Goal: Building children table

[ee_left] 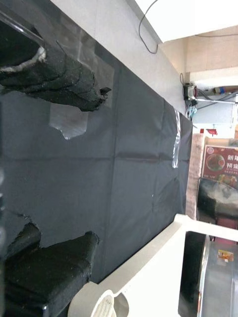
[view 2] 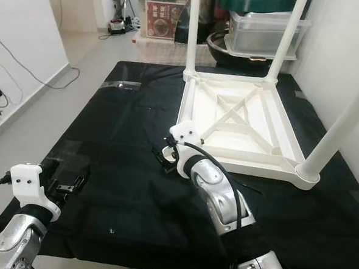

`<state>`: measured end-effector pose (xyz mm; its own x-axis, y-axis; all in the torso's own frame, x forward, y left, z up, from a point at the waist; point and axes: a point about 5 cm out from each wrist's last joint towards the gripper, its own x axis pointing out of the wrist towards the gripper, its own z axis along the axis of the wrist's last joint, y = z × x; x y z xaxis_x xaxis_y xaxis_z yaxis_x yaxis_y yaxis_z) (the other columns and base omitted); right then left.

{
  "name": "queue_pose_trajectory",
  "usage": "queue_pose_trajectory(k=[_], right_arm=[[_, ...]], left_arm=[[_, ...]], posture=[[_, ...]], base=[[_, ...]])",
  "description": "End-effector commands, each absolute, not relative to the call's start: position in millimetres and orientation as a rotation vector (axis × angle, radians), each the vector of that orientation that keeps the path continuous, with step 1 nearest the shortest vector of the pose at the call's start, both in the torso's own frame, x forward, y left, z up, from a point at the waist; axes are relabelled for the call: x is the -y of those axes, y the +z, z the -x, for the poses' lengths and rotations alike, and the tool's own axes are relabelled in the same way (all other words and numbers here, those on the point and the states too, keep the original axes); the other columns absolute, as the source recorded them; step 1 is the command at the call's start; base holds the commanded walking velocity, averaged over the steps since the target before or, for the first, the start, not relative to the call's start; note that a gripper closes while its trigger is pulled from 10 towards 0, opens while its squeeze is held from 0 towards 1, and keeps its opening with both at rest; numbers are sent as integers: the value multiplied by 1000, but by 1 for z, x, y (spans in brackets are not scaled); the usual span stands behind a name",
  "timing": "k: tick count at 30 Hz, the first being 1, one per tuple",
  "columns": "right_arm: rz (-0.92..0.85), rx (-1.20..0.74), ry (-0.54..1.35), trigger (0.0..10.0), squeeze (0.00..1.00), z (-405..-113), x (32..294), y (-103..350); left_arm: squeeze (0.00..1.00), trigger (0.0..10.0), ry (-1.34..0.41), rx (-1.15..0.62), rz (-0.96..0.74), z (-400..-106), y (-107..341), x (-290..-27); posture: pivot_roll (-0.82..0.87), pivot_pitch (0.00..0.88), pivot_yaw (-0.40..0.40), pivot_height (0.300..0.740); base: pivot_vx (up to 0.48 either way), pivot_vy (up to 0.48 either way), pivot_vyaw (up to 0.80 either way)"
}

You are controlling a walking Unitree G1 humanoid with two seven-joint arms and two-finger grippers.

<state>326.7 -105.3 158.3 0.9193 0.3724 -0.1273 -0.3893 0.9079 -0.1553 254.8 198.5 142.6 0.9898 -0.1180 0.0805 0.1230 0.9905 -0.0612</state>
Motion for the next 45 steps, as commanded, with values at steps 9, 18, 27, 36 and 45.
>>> queue_pose_trajectory(k=[9, 18, 27, 36, 45], right_arm=[[518, -45, 379, 10000, 0, -370, 108, 157], [549, -230, 271, 10000, 0, -391, 133, 143], [547, -350, 253, 10000, 0, -390, 165, 128], [548, -386, 606, 10000, 0, -383, 198, 144], [754, -496, 708, 10000, 0, -379, 202, 137]], left_arm=[[0, 10000, -127, 62, 65, -257, 138, -194], [0, 10000, -119, 68, 74, -255, 138, -193], [0, 10000, -128, 66, 73, -255, 138, -191], [0, 10000, -131, 69, 80, -257, 138, -189], [0, 10000, -139, 67, 81, -259, 137, -190]], posture=[[74, 0, -96, 740], [87, 0, -113, 740], [95, 0, -116, 740], [83, 0, -111, 740], [86, 0, -116, 740]], base=[[0, 0, 0], [0, 0, 0], [0, 0, 0], [0, 0, 0], [0, 0, 0]])
